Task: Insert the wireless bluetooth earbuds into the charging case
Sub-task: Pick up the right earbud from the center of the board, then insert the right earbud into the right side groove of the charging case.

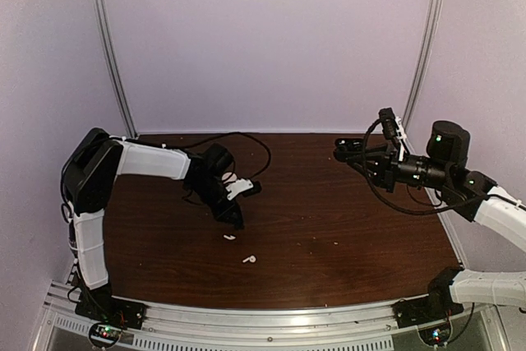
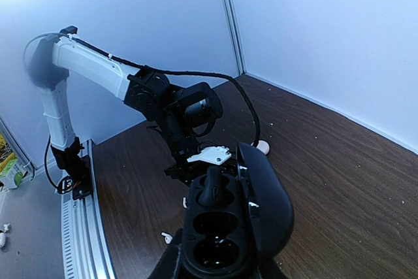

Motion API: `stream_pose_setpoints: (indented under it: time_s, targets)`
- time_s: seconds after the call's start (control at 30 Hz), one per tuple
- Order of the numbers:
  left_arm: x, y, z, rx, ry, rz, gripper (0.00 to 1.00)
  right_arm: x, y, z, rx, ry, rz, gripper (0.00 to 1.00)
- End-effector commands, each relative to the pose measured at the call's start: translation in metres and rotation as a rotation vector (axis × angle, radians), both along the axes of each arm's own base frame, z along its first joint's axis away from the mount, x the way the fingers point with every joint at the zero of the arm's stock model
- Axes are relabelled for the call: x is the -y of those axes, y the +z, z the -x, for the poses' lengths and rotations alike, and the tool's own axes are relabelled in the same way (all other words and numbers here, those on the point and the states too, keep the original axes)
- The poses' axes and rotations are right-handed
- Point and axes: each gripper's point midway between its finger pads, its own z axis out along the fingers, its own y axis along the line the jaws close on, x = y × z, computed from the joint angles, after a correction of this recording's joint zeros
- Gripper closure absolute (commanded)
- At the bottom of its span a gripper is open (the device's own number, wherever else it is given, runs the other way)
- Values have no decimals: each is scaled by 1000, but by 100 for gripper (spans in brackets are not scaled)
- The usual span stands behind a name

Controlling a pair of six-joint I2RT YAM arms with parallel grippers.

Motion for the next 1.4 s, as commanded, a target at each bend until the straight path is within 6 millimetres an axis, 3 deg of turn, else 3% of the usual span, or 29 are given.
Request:
stream_pose_setpoints:
  time_s: [0.0, 0.37, 0.93, 1.1, 1.37]
  targets:
    - [-6, 0, 20, -47, -29, -14, 92, 4, 17, 1, 41, -16, -20, 100]
    - [-5, 8, 19, -48, -5, 0, 100, 2, 16, 0, 43, -7, -19, 100]
    - [8, 60, 1, 30, 44, 91, 100, -2, 12, -4, 31, 2, -18, 100]
    - [19, 115, -10, 106, 74, 189, 100, -7, 11, -6, 27, 26, -34, 100]
    - [33, 221, -7, 325, 101, 326, 100, -20, 1, -10, -20, 72, -47, 100]
